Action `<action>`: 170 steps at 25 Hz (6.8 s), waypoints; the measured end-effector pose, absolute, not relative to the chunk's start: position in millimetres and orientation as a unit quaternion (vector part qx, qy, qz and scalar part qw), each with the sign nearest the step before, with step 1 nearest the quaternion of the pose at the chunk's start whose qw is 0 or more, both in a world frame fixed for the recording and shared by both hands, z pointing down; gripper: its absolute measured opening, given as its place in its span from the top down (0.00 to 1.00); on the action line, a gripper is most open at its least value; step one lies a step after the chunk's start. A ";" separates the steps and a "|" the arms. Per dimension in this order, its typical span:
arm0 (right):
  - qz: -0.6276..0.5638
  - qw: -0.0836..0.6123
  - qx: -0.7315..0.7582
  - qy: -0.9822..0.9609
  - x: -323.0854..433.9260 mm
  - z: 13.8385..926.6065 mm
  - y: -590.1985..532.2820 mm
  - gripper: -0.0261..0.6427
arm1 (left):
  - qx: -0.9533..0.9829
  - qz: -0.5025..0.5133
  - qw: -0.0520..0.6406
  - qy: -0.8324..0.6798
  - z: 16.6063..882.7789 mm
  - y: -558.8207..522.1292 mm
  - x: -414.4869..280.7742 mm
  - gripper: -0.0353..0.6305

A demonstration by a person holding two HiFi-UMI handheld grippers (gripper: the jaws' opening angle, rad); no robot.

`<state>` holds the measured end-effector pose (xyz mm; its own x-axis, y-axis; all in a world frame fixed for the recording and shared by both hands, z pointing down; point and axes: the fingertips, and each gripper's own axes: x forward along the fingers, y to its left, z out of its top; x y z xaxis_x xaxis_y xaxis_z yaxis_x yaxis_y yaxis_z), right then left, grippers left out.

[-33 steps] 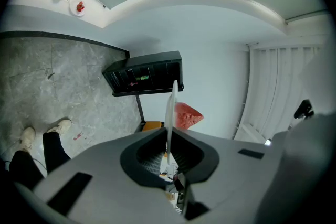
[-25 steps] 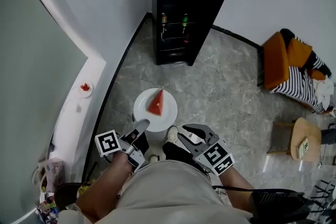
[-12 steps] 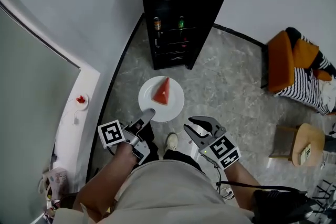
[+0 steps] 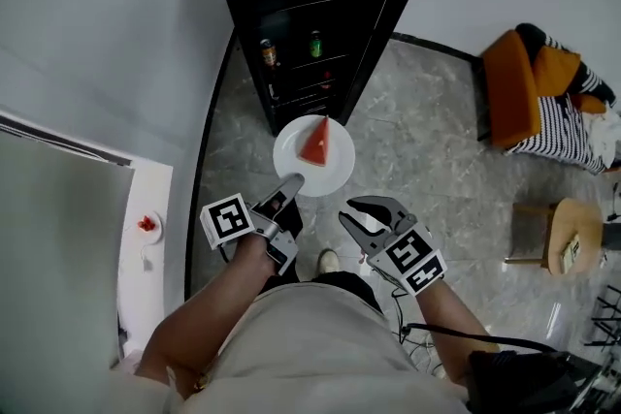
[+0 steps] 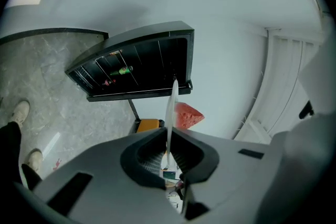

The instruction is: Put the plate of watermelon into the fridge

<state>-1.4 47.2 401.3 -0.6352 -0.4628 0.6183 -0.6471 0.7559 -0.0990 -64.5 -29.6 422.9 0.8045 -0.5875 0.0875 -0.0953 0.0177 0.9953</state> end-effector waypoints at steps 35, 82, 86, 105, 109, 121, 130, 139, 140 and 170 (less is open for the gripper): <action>0.198 0.345 0.239 -0.886 76.9 519.4 -256.1 0.92 | 0.634 -0.236 0.637 -0.371 589.3 -391.9 26.6 0.91; 0.249 0.344 0.218 -0.878 99.3 557.9 -263.9 0.91 | 0.654 0.076 0.518 -0.546 651.3 -484.0 21.5 0.72; 0.249 0.340 0.220 -0.880 100.2 556.1 -264.5 0.91 | 0.657 0.125 0.485 -0.564 652.8 -481.5 17.8 0.66; 0.245 0.344 0.205 -0.883 92.6 527.7 -236.0 0.92 | 0.690 0.176 0.454 -0.536 612.0 -401.8 17.6 0.66; 0.236 0.345 0.214 -0.883 92.2 523.3 -224.6 0.91 | 0.706 0.196 0.438 -0.522 598.0 -371.3 18.7 0.66; 0.213 0.344 0.261 -0.876 46.8 491.9 -133.7 0.92 | 0.768 0.246 0.380 -0.454 540.3 -238.2 -11.0 0.66; 0.208 0.328 0.292 -0.874 -2.5 460.8 -12.7 0.92 | 0.817 0.241 0.363 -0.378 486.8 -88.0 -62.8 0.70; 0.198 0.312 0.301 -0.879 -9.9 422.0 72.4 0.92 | 0.853 0.243 0.322 -0.332 441.3 13.3 -85.9 0.77; 0.196 0.311 0.298 -0.881 -8.9 419.6 78.0 0.92 | 0.854 0.242 0.319 -0.331 438.0 20.8 -86.5 0.78; 0.159 0.277 0.268 -0.909 179.1 388.6 177.9 0.93 | 0.831 0.235 0.343 -0.369 426.7 155.4 69.9 0.79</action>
